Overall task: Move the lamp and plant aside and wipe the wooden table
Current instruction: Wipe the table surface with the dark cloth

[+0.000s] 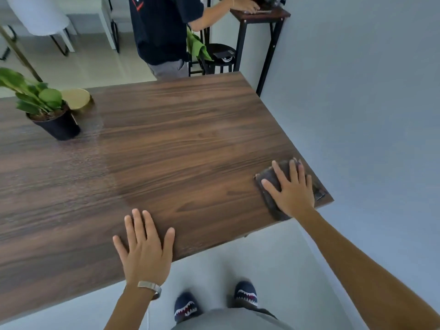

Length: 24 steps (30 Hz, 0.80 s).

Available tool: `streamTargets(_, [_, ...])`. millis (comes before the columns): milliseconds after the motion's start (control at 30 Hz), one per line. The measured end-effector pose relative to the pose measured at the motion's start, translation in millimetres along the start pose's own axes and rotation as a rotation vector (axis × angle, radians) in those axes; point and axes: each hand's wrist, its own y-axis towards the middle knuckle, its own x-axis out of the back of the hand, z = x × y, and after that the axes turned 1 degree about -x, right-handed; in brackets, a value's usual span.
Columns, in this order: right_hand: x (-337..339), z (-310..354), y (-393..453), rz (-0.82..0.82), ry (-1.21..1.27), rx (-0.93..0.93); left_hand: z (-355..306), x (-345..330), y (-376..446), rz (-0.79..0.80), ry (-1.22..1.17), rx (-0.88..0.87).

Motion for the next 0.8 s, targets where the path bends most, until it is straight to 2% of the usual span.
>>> streamTargets(67, [13,-1,36,0.038,0.051,-0.17,-14,-4,-1,-0.048,0.022,0.041])
streamTargets(133, [14,19,48,0.071,0.112,-0.226,-23,-7,1,-0.079,0.047,0.064])
streamTargets(233, [-2,38,21,0.028,0.15,-0.156,-25,-12,4,-0.121,0.077,0.078])
streamTargets(333, [-13,21,-5,-0.043,0.135,-0.154,-24,-16,6,-0.137,0.103,0.083])
streamTargets(567, [-3,-3,3,0.021,0.076,-0.109,-31,-11,4,-0.113,0.114,0.13])
streamTargets(667, [13,10,8,0.04,0.114,-0.047,-33,-3,6,-0.09,-0.062,0.156])
streamTargets(800, [44,83,20,0.015,0.243,0.298,-19,27,29,-0.241,-0.459,0.2])
